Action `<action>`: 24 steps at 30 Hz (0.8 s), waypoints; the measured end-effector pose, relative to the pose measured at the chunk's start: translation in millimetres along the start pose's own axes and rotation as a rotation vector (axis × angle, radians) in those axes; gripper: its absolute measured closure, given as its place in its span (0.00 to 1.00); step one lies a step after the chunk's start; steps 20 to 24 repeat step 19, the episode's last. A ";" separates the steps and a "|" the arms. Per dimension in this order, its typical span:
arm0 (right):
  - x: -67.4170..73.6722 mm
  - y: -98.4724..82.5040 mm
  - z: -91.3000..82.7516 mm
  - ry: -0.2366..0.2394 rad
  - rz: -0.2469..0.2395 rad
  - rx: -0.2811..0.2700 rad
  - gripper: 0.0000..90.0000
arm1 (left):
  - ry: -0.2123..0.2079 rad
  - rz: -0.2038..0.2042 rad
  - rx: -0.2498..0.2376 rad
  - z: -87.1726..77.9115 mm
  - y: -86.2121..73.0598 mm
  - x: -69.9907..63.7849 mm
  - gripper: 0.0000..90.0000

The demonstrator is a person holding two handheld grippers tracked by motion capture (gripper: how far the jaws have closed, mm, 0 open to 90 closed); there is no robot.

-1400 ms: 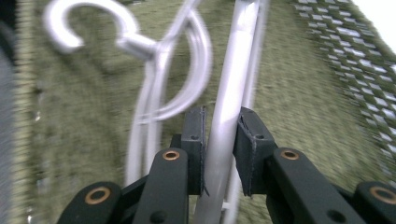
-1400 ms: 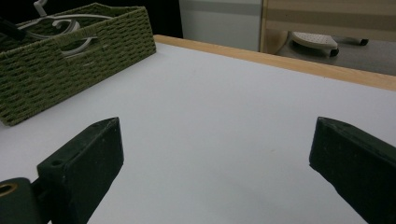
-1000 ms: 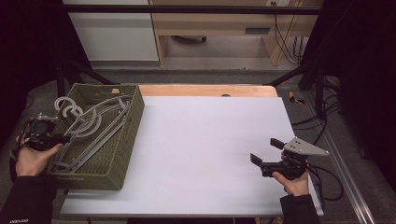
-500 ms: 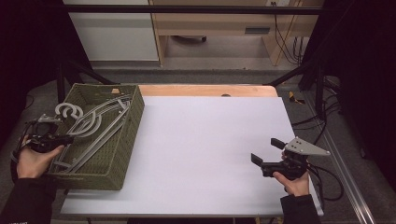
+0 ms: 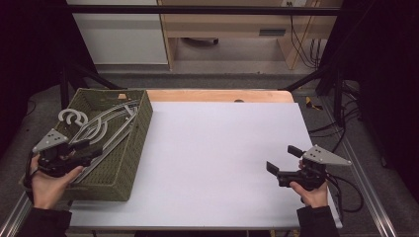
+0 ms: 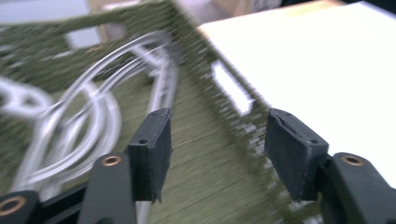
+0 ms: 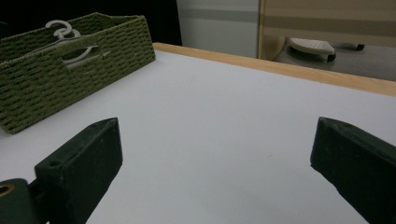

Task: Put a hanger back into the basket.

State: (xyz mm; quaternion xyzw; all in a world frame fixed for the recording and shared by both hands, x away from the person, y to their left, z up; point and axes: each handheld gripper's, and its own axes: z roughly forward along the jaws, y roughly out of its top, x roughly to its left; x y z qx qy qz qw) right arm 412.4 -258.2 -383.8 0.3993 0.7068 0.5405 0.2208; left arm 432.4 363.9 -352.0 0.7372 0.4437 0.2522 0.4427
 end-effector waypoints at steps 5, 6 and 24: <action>-0.9 0.4 -1.9 0.000 0.000 -0.011 0.02 | -0.084 0.005 -0.087 8.6 1.5 -34.1 0.33; -0.9 0.4 -2.0 -0.001 0.001 -0.013 0.02 | -0.092 0.011 -0.092 10.2 1.6 -38.4 0.29; -2.2 0.3 -6.8 -0.002 0.006 -0.039 0.01 | -0.155 0.065 -0.117 34.6 -12.2 -81.0 0.14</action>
